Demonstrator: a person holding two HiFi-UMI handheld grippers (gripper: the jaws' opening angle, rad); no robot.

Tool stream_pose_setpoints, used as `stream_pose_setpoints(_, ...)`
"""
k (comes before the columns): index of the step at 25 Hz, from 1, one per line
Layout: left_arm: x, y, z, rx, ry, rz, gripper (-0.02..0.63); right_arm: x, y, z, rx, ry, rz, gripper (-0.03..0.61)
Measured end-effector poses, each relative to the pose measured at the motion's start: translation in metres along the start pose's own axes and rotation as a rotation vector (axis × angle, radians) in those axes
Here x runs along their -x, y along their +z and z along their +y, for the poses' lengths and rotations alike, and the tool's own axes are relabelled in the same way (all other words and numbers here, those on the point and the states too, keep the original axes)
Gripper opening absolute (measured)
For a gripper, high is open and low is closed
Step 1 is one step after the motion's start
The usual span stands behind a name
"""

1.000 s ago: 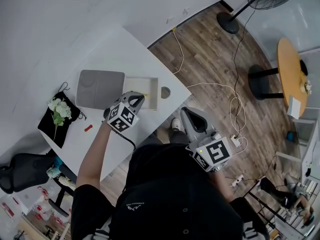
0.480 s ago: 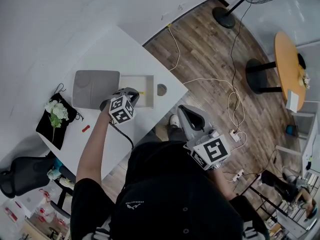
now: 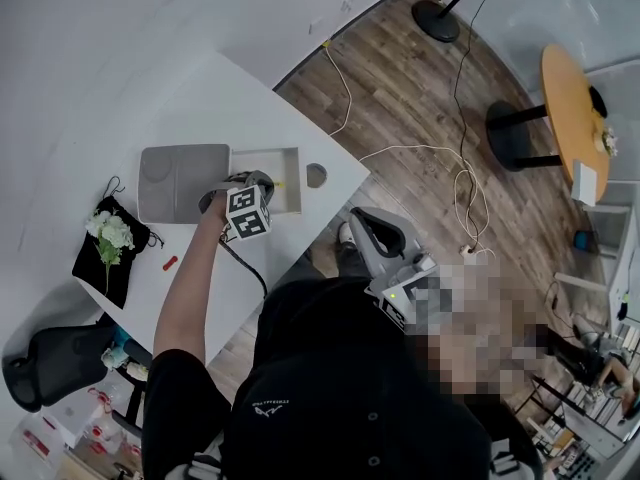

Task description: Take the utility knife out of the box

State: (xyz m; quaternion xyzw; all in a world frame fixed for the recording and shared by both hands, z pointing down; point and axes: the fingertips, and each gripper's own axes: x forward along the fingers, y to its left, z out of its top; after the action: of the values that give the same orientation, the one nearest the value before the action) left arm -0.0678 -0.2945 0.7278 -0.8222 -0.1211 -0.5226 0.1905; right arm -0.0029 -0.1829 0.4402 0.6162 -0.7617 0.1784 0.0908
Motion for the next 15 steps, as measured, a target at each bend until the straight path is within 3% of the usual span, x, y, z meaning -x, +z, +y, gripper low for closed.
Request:
stream_pose_setpoints(7, -0.018, 0.003, -0.006, -0.042, -0.090, 0.029, 0.008, 0.000, -0.006, -0.005, -0.015, -0.021, 0.014, 0.005)
stream_pose_setpoints(10, -0.021, 0.008, -0.009, -0.051, -0.122, 0.033, 0.087, 0.001, -0.008, -0.007, -0.024, -0.029, 0.020, 0.005)
stream_pose_setpoints(15, -0.030, 0.004, -0.011, -0.056, -0.151, 0.051, 0.089, 0.001, -0.013, -0.011, -0.045, -0.051, 0.020, 0.005)
